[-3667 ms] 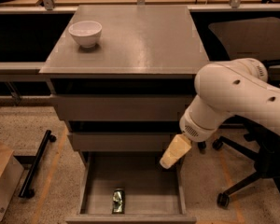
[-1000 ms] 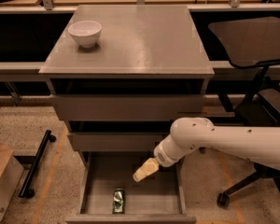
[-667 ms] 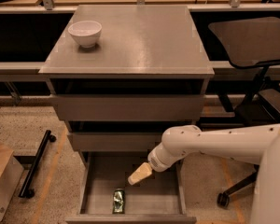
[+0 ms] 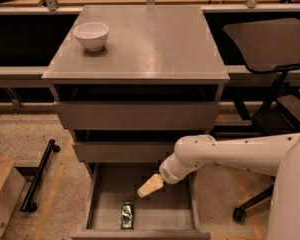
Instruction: Pick green can from bottom drawer and place on counter
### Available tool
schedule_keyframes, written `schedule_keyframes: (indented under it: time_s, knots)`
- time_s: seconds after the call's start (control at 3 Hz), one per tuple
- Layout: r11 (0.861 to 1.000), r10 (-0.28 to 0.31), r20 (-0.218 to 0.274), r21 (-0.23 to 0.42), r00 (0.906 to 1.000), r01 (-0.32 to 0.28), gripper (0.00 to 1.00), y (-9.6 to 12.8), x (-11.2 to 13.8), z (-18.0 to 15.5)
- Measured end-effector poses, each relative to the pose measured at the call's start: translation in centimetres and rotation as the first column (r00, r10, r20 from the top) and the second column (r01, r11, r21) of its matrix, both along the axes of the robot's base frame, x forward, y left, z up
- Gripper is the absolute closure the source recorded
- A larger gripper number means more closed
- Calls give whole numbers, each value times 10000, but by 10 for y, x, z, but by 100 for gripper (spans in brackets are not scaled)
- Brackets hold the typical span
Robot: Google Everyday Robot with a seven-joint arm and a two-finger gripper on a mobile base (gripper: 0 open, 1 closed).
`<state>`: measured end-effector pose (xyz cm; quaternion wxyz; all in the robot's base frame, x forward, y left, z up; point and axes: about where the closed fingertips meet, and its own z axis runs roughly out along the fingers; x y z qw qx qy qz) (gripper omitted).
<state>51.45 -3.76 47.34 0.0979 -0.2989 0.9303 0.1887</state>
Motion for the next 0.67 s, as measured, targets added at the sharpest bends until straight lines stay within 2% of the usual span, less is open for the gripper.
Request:
schedule_keyframes:
  time_s: [0.33,0.67]
  knots:
    - [9983,-171,69,558,9998,167,0,18,14,-22]
    - [9934,-367,210,1097,9991,342,0,34,29,-58]
